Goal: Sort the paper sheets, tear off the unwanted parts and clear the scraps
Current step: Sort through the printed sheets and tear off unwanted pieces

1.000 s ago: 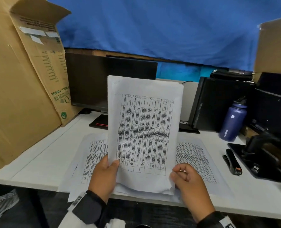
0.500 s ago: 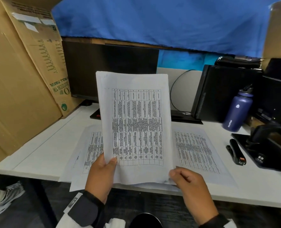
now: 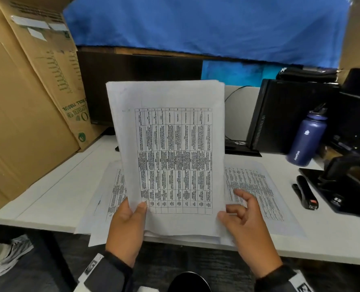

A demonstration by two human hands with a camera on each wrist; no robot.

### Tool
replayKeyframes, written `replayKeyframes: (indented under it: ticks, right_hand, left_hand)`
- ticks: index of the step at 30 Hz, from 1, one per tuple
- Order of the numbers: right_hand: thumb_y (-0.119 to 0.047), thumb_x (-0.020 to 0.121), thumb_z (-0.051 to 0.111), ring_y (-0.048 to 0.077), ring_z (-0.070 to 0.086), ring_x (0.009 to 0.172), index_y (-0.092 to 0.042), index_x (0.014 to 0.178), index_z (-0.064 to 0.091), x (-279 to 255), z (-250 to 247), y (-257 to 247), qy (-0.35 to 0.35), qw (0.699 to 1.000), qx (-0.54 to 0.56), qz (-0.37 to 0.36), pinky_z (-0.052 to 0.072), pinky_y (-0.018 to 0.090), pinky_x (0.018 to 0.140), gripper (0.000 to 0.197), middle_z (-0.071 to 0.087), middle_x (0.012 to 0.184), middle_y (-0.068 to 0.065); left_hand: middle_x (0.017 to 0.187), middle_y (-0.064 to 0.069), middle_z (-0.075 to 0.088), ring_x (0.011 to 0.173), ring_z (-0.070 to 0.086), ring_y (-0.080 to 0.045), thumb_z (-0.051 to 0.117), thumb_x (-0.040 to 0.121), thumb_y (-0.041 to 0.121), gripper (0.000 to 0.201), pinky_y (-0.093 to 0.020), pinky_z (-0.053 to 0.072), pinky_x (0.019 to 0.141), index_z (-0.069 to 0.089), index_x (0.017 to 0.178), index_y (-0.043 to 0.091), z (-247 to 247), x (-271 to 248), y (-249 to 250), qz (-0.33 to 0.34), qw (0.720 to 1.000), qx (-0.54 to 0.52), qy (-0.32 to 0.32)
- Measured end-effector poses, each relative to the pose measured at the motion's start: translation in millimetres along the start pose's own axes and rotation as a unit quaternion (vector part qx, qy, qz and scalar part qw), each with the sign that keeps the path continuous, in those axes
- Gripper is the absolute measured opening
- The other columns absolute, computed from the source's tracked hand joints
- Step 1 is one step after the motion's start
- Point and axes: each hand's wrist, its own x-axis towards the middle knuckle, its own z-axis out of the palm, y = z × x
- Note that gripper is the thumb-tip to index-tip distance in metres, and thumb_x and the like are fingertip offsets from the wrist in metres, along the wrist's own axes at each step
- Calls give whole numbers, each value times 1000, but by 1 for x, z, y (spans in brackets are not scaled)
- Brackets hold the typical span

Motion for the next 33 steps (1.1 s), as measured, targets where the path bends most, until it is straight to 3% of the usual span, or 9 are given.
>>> replayKeyframes:
  ticks: [5,12,18,22,24,27,29,31,33]
  right_hand:
    - [-18,99,53,4,64,99,-36,114,53,22,9,-20,9,998,-24,-53,49,22,78,24,68,106,-13]
    - [-8,97,56,14,61,83,-30,112,49,20,20,-14,35,999,9,-19,46,22,62,27,64,100,1]
    - [-3,97,47,7,58,90,-27,122,44,35,27,-22,59,997,40,-34,44,21,69,36,61,109,-8]
    - [-2,97,43,19,54,76,-24,110,45,35,37,-17,74,997,19,-18,44,33,65,25,61,100,10]
    - [-4,98,43,21,54,74,-25,104,46,35,41,-16,75,997,4,-20,44,34,64,22,61,96,13]
    - [-8,100,46,16,64,89,-29,107,49,34,40,-27,40,999,8,-30,50,28,72,23,66,100,-4]
    - [-10,98,53,8,67,94,-30,108,53,36,32,-40,1,999,18,-37,51,23,77,22,69,102,-11]
    - [-11,95,61,10,70,93,-24,106,58,42,13,-50,-31,998,11,-46,53,25,81,18,71,99,-7]
    - [-14,94,62,17,70,91,-20,104,61,53,-18,-51,-34,999,-24,-32,53,30,80,12,70,96,2]
  left_hand:
    - [100,5,76,95,71,-11,55,100,18,15,-31,54,84,66,109,25,17,7,10,13,999,-33,-17]
    - [100,-1,75,94,70,-18,55,93,-3,29,-27,52,74,67,107,19,9,9,1,-21,998,-28,-48]
    - [100,1,76,96,70,-19,52,96,3,31,-32,54,80,67,110,27,10,15,-5,-8,998,24,-63]
    - [96,8,73,95,69,-14,51,98,13,29,-32,57,80,61,112,37,16,14,-9,-16,996,46,-76]
    - [98,9,72,96,69,-11,50,99,16,24,-30,56,80,60,109,35,17,15,-10,5,996,70,-58]
    - [103,12,71,98,68,-9,48,100,22,20,-37,57,87,60,110,35,13,16,0,60,993,104,-9]
    - [96,14,70,93,66,-4,49,100,22,20,-28,55,77,59,103,38,7,15,13,87,991,104,10]
    - [94,16,70,91,64,0,49,100,18,24,-20,48,72,61,101,38,-4,14,21,100,991,84,36]
    - [97,9,74,92,69,-13,52,100,16,23,-32,55,79,66,103,34,-23,12,21,54,996,40,58]
